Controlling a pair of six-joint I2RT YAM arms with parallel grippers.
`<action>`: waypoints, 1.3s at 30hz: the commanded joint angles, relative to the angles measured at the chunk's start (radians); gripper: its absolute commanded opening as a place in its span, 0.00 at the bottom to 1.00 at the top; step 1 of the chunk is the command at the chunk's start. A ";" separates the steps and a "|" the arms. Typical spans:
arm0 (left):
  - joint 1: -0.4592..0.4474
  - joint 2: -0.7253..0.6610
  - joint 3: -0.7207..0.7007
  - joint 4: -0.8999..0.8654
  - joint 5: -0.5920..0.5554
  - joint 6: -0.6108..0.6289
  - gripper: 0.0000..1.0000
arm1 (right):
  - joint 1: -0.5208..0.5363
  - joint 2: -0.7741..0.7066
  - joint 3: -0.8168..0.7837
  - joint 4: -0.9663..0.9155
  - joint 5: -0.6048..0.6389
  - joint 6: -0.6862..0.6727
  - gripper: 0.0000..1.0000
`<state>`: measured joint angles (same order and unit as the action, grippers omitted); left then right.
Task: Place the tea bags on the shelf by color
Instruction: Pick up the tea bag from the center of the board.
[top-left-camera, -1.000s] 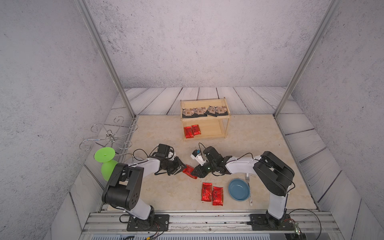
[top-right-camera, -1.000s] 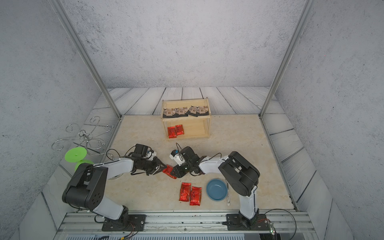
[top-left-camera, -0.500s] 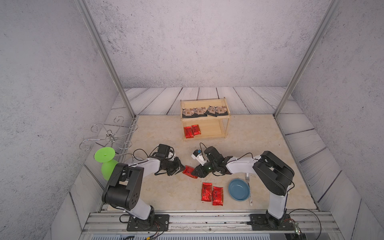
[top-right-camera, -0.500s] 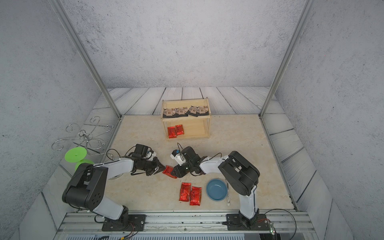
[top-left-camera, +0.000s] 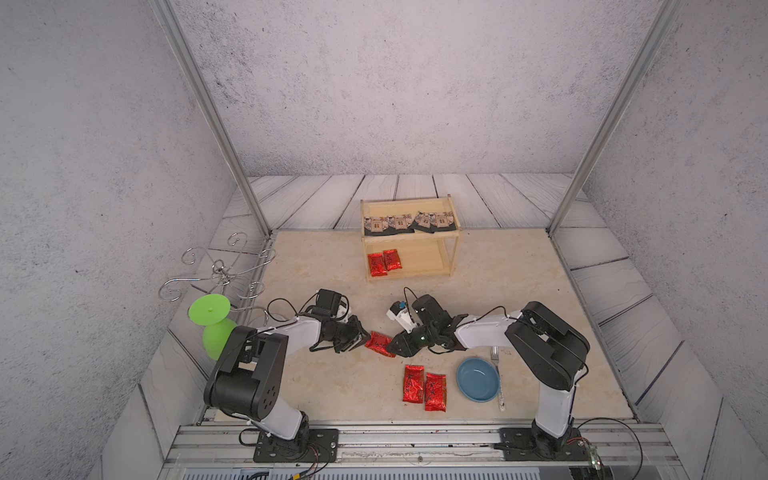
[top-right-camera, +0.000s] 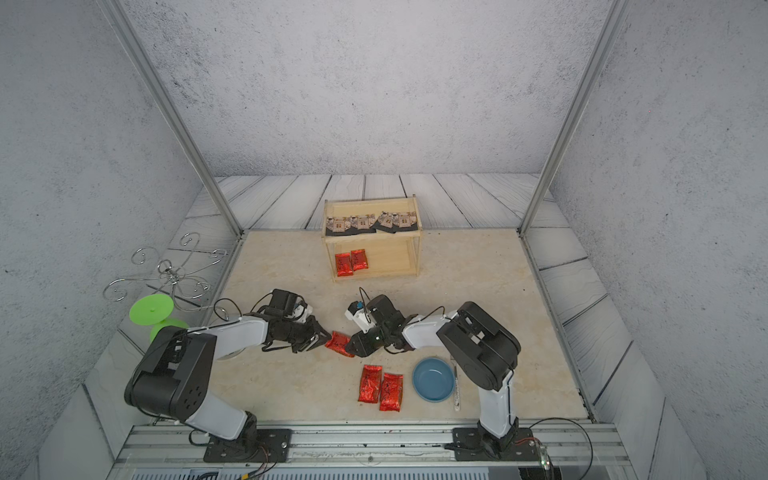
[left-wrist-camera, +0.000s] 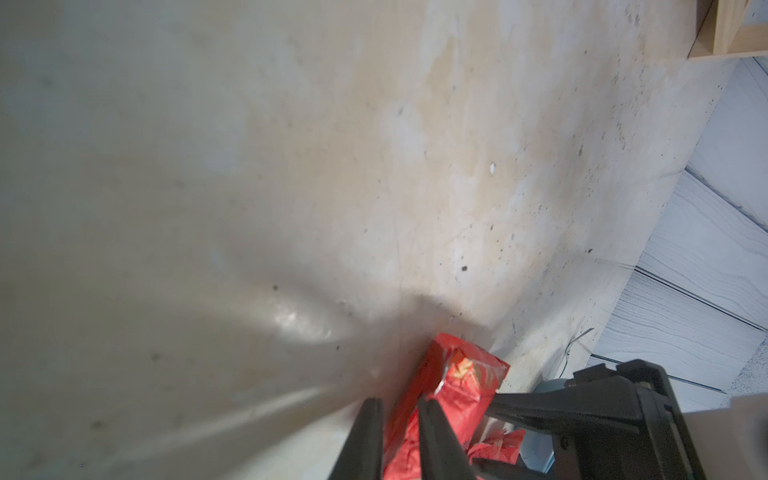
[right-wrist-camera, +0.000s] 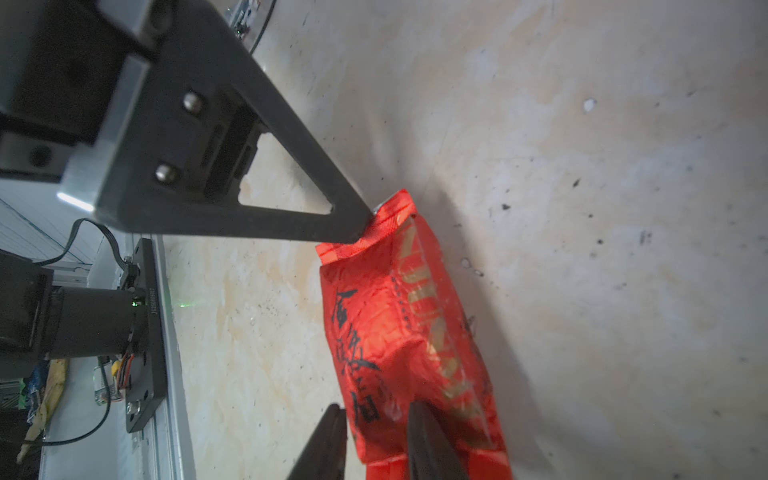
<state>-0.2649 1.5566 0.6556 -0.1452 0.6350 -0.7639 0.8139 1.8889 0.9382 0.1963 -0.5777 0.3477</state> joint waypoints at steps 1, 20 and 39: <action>-0.016 0.007 -0.020 -0.003 -0.002 0.013 0.21 | -0.007 0.001 -0.019 -0.009 -0.003 0.008 0.31; -0.025 -0.104 0.009 -0.053 -0.012 0.038 0.00 | -0.059 -0.113 -0.023 -0.040 0.038 0.086 0.32; 0.007 -0.262 0.081 0.144 0.157 -0.067 0.00 | -0.232 -0.286 -0.042 0.108 -0.115 0.812 0.36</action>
<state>-0.2638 1.3022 0.7212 -0.0452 0.7582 -0.8104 0.5804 1.5925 0.8997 0.2035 -0.5869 1.0157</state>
